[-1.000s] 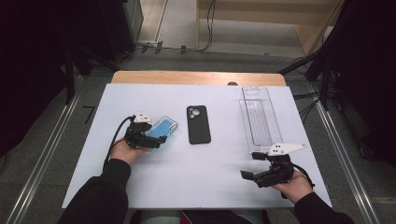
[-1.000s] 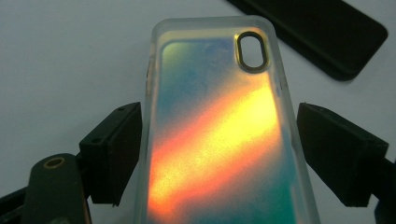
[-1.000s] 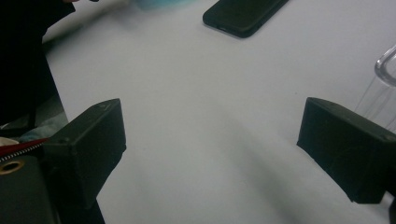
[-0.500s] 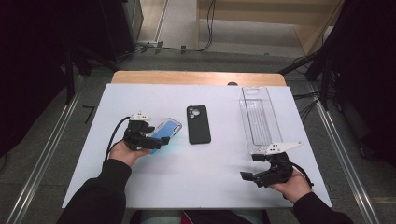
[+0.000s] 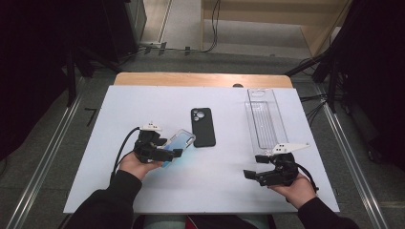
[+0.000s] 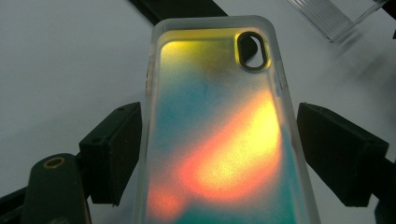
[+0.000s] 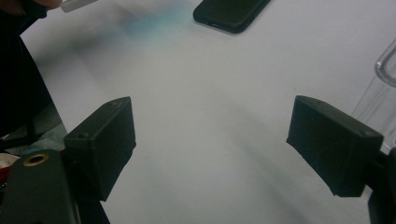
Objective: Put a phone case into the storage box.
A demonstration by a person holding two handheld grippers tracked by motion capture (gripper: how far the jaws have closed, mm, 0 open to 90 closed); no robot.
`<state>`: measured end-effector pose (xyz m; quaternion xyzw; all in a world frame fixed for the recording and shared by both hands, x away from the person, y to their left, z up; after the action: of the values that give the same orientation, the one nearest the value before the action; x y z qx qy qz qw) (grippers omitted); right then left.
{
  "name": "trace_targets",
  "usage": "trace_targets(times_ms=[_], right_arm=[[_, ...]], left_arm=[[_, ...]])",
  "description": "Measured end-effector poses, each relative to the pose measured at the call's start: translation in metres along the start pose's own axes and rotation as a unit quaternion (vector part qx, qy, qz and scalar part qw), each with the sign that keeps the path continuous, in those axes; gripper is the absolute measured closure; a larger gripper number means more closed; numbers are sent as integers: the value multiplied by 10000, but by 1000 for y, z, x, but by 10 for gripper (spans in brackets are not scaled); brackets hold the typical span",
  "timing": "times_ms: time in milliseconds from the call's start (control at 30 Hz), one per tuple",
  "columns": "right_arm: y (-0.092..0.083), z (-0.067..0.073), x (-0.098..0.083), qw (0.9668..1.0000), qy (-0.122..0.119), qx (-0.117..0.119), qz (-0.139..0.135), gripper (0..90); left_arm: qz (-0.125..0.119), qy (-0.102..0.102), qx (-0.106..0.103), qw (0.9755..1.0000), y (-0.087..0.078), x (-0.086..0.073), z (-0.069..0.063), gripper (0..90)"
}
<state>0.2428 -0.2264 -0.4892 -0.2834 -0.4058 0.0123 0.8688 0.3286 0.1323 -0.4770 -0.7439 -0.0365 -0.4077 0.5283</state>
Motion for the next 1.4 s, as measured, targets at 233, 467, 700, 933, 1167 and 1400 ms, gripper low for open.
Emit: trace_targets(times_ms=[233,467,700,933,1167,1400], right_arm=[[4,4,3,10000,73,-33,-11,135],[5,6,6,9999,129,-90,-11,135],[10,11,14,9996,256,-112,-74,136],[16,16,21,9993,350,-67,-101,136],[25,18,28,9992,314,-242,-56,136],[28,20,34,9988,417,-199,-170,136]], left_arm=[[-150,-150,68,9998,-3,-2,-10,170],[-342,-117,162,9992,-5,-4,-21,170],[-674,-323,298,9968,-8,-4,-31,170],[-884,-398,361,9946,-5,-7,-40,170],[-1025,-409,528,9925,-1,-10,-46,170],[-1207,-389,646,9898,0,-13,-50,170]])
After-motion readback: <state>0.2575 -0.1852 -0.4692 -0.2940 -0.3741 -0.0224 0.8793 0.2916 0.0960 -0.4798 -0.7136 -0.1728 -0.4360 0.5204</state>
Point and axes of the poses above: each handheld gripper's, and its own axes: y roughly forward along the jaws, x roughly out of its top, z roughly to its left, the point moved 3 cm from there along y, roughly forward along the jaws, and after that the axes turned 15 degrees about x, right-handed, at the moved point
